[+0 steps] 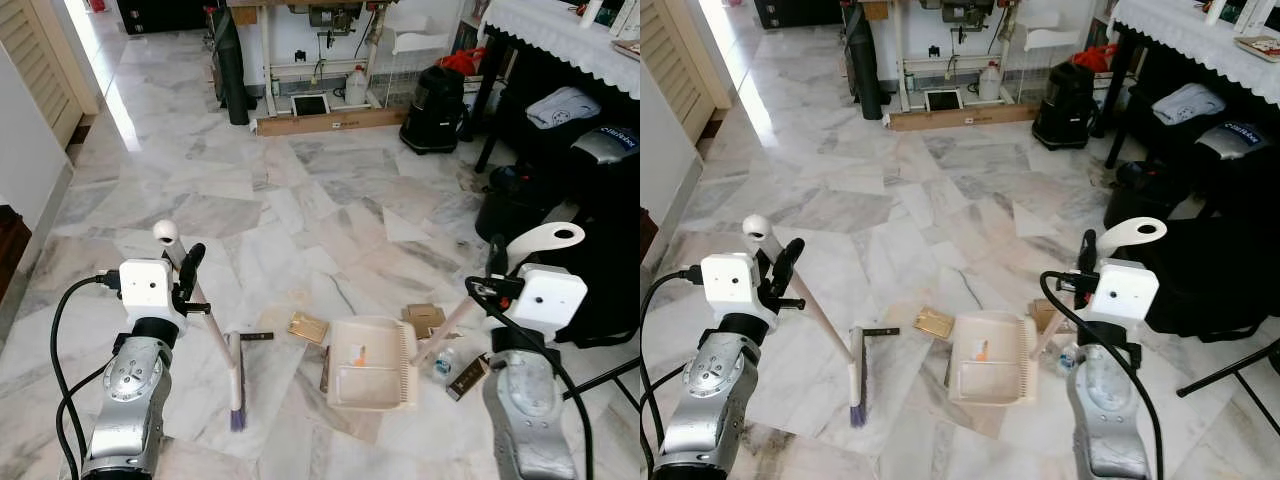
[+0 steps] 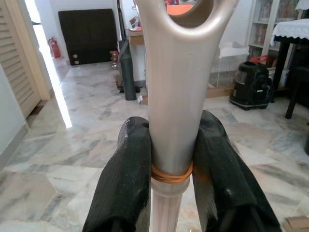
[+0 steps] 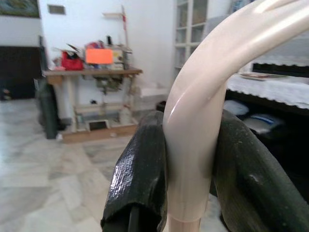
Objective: Sweep floor
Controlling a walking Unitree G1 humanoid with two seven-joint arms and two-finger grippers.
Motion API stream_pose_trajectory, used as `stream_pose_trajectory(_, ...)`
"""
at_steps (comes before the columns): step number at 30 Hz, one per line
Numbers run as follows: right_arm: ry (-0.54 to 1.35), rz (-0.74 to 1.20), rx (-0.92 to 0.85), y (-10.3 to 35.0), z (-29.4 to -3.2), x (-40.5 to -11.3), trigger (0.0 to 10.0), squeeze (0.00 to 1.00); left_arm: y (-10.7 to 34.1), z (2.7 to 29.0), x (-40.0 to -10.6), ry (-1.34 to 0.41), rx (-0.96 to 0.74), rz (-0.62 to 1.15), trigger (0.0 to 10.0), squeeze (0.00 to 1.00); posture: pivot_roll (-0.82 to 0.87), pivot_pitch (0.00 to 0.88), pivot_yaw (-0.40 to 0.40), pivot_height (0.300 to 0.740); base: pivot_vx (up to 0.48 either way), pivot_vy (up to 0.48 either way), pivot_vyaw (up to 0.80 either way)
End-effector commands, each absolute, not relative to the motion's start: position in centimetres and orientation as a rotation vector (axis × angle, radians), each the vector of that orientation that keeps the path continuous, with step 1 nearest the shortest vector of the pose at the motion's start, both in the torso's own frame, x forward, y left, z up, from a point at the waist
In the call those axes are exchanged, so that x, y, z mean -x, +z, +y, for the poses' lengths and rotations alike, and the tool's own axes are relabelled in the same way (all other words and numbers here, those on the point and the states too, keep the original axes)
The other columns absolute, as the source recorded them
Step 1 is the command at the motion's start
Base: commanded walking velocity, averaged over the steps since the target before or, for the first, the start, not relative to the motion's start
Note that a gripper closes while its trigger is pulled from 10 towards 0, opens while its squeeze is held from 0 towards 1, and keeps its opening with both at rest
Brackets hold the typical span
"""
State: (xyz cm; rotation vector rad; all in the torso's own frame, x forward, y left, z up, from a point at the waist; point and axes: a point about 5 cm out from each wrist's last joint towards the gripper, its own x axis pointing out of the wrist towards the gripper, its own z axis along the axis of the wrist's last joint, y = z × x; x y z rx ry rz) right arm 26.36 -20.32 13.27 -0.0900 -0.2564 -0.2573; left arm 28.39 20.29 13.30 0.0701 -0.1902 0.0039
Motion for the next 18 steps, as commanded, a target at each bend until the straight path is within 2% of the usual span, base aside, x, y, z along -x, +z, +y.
stream_pose_trajectory(1, -0.267, -0.293, 0.102, 14.2, -20.7, -26.0, 10.0, 0.00, 14.1, 20.1, -28.2, 0.007, -0.081, -0.237, 10.0, 0.00, 0.03, 0.041, -0.034, 0.740, 0.000, 0.000, 0.00)
stream_pose_trajectory(14, -0.265, -0.267, 0.092, 13.1, -20.1, -25.6, 10.0, 0.00, 14.0, 19.6, -28.3, -0.032, -0.086, -0.225, 10.0, 0.00, 0.03, 0.008, -0.003, 0.740, 0.000, 0.000, 0.00)
stream_pose_trajectory(18, -0.262, -0.266, 0.089, 13.1, -19.8, -25.5, 10.0, 0.00, 14.0, 19.5, -28.2, -0.036, -0.088, -0.226, 10.0, 0.00, 0.03, 0.012, -0.004, 0.740, 0.000, 0.000, 0.49)
